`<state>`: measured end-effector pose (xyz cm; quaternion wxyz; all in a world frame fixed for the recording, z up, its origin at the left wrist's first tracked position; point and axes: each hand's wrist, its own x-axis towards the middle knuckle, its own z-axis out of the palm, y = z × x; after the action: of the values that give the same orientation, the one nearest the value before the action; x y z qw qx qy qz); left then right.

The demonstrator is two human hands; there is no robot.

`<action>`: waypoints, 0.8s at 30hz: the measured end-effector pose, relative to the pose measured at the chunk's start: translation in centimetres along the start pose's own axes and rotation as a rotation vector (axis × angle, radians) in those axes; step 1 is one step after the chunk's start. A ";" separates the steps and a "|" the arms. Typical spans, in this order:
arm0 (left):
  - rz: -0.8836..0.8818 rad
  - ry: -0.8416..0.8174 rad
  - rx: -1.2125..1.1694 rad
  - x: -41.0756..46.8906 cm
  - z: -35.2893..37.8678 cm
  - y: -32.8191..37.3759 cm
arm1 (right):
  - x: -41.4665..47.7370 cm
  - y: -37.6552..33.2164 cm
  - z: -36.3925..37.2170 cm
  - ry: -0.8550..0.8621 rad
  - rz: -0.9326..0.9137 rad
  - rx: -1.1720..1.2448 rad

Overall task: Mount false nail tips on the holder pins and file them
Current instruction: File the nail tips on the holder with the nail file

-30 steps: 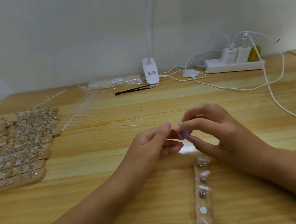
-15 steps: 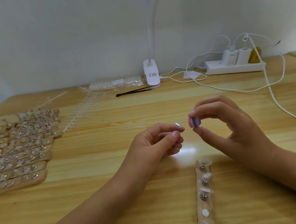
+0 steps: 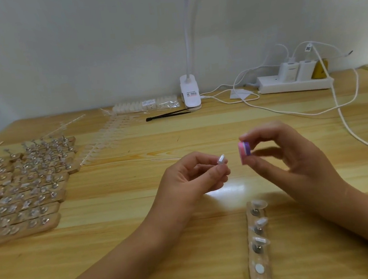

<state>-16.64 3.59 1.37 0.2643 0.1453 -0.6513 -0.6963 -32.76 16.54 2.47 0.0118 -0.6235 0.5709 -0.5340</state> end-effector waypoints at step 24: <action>0.062 -0.048 0.135 -0.6 0.8 0.1 | -0.5 0.1 0.4 -0.041 -0.296 -0.334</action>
<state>-16.57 4.56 1.44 0.2595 0.1259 -0.7072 -0.6455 -32.42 16.61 1.91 -0.1585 -0.7047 0.5532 -0.4150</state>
